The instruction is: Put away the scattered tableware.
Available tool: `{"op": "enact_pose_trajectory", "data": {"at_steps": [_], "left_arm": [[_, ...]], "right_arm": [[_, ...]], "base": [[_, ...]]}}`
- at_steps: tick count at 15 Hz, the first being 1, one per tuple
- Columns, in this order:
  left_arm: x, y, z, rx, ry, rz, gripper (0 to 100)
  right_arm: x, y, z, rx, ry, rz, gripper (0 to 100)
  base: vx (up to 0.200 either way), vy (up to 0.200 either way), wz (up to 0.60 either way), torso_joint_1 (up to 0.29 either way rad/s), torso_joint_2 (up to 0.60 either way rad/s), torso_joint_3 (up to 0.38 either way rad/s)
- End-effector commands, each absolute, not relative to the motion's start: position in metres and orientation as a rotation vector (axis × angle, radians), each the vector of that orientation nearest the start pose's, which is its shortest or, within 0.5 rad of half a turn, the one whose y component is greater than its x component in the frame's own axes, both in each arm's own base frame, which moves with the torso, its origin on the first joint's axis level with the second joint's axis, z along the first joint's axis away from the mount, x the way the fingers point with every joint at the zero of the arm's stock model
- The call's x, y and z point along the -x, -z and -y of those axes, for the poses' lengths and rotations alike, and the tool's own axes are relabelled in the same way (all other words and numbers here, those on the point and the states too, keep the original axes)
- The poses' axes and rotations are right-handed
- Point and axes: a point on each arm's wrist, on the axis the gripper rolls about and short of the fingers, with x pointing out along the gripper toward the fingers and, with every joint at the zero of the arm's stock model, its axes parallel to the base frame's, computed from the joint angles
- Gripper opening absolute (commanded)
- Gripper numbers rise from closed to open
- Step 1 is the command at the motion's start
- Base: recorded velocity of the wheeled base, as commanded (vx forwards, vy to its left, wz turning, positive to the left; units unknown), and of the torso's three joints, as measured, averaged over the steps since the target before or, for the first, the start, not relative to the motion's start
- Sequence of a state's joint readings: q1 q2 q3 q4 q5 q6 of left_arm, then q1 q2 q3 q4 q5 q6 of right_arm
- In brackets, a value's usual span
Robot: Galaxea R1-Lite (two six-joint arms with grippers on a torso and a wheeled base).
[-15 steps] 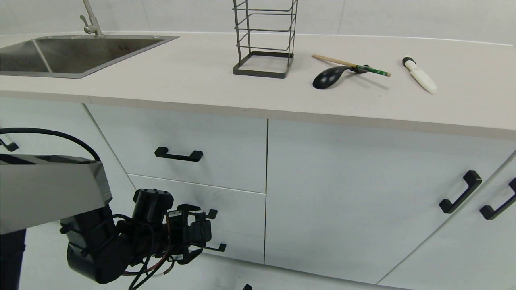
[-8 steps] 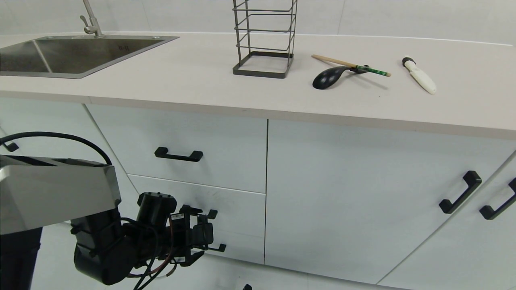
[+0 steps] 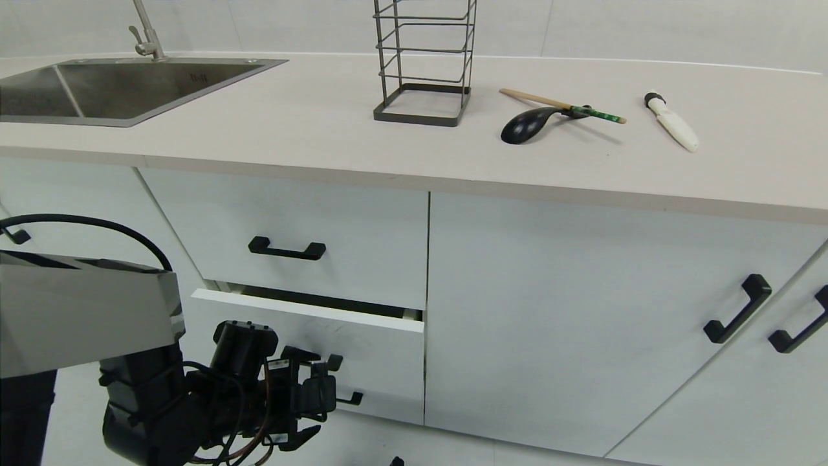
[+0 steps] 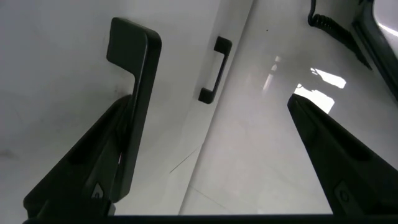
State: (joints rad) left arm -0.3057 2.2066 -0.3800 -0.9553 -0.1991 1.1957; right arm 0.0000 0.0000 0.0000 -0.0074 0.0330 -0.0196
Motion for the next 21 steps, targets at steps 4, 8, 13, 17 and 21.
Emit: {"op": "enact_pose_trajectory", "data": {"at_steps": [4, 8, 13, 17, 21], "left_arm": [[-0.247, 0.012, 0.086, -1.14, 0.944, -0.462, 100], [-0.23, -0.005, 0.081, -1.143, 0.93, -0.433, 100], [-0.21, -0.029, 0.086, -1.161, 0.935, -0.342, 100], [-0.2, -0.047, 0.1, -1.181, 0.959, -0.229, 100], [-0.191, -0.067, 0.105, -1.172, 0.939, -0.129, 100]], "right_arm": [[0.023, -0.076, -0.001, 0.02, -0.034, 0.008, 0], [0.023, -0.076, -0.001, 0.02, -0.034, 0.008, 0], [0.023, -0.076, -0.001, 0.02, -0.034, 0.008, 0], [0.023, -0.076, -0.001, 0.02, -0.034, 0.008, 0], [0.023, -0.076, -0.001, 0.02, -0.034, 0.01, 0]], "base": [[0.0, 0.0, 0.0, 0.0, 0.0, 0.0], [0.0, 0.0, 0.0, 0.0, 0.0, 0.0], [0.0, 0.0, 0.0, 0.0, 0.0, 0.0], [0.0, 0.0, 0.0, 0.0, 0.0, 0.0], [0.0, 0.0, 0.0, 0.0, 0.0, 0.0]]}}
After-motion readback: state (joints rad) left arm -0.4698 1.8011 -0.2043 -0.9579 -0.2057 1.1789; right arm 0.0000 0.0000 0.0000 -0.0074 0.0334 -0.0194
